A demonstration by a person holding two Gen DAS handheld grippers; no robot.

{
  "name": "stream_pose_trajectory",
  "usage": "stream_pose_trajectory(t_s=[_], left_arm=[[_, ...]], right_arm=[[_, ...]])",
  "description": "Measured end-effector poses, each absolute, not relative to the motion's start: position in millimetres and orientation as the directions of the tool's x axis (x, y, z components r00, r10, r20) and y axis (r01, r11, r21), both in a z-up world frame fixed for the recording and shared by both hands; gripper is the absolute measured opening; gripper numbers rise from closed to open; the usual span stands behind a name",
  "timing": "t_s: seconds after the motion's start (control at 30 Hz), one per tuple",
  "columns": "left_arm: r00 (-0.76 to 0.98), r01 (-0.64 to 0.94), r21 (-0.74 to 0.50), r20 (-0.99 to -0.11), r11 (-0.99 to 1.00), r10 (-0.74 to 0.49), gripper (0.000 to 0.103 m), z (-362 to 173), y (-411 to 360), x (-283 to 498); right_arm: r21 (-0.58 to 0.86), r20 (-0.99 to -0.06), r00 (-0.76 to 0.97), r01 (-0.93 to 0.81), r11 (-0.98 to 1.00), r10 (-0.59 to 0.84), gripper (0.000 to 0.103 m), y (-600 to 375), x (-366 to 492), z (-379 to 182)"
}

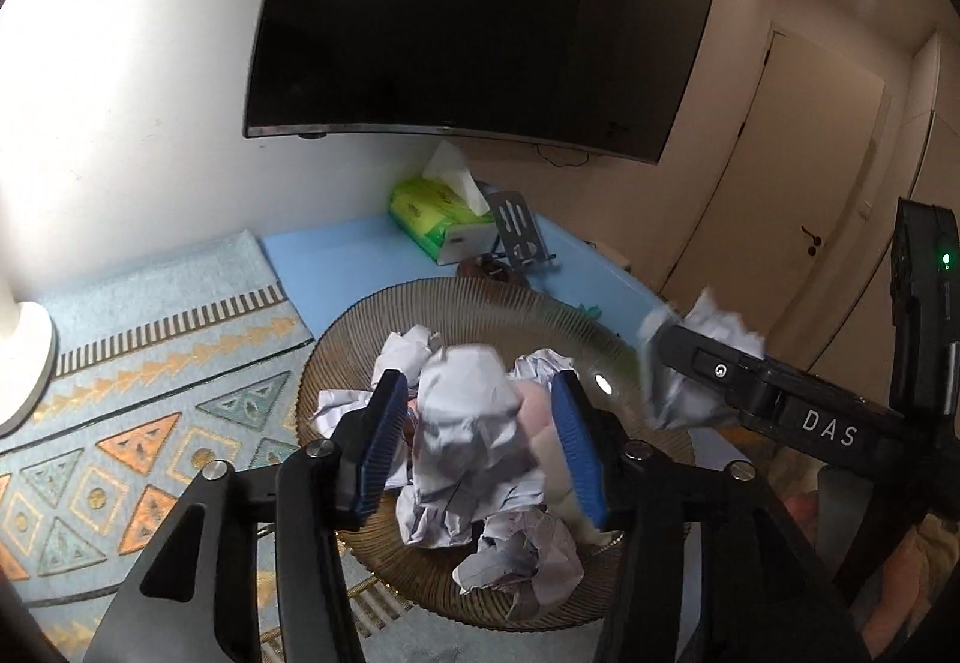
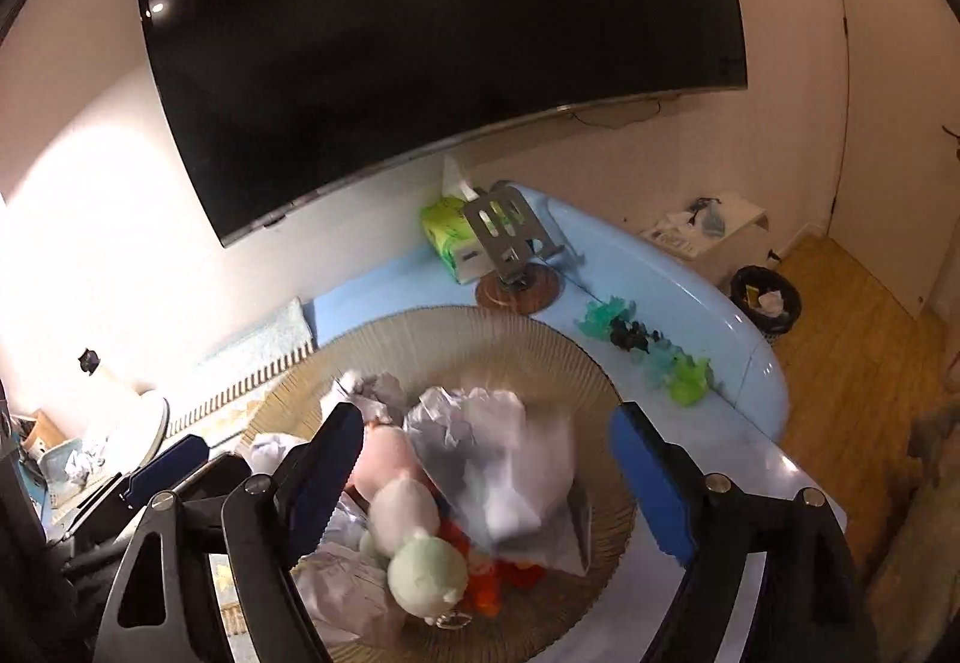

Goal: Organize objects
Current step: 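Carry both paper balls to the glass bowl and open both tools, then move both tools over the rug toward the two paper balls by the lamp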

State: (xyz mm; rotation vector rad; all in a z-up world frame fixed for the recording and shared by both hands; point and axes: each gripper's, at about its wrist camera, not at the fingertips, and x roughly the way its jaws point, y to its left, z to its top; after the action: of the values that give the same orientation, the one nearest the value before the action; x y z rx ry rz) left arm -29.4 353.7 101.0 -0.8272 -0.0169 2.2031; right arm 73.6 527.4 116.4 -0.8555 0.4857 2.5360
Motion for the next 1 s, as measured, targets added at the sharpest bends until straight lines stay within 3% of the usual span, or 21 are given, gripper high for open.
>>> stream_pose_trajectory(t_s=[0.1,0.53,1.0], left_arm=[[-0.524,-0.645,-0.223,-0.567,-0.731,0.635,0.083,90.7,353.6,-25.9],[-0.61,-0.563,-0.207,-0.55,-0.801,0.57,0.084,90.0,259.4,1.8],[-0.718,-0.357,-0.244,-0.546,-0.902,0.432,0.085,85.2,117.0,2.5]], right_arm=[[0.214,-0.647,-0.724,-0.474,-0.854,0.24,0.083,526.0,76.8,113.4],[0.114,-0.606,-0.772,-0.323,-0.939,0.193,0.083,430.4,67.7,124.5],[0.014,-0.608,-0.791,-0.087,-0.996,0.06,0.086,294.0,23.0,122.7]])
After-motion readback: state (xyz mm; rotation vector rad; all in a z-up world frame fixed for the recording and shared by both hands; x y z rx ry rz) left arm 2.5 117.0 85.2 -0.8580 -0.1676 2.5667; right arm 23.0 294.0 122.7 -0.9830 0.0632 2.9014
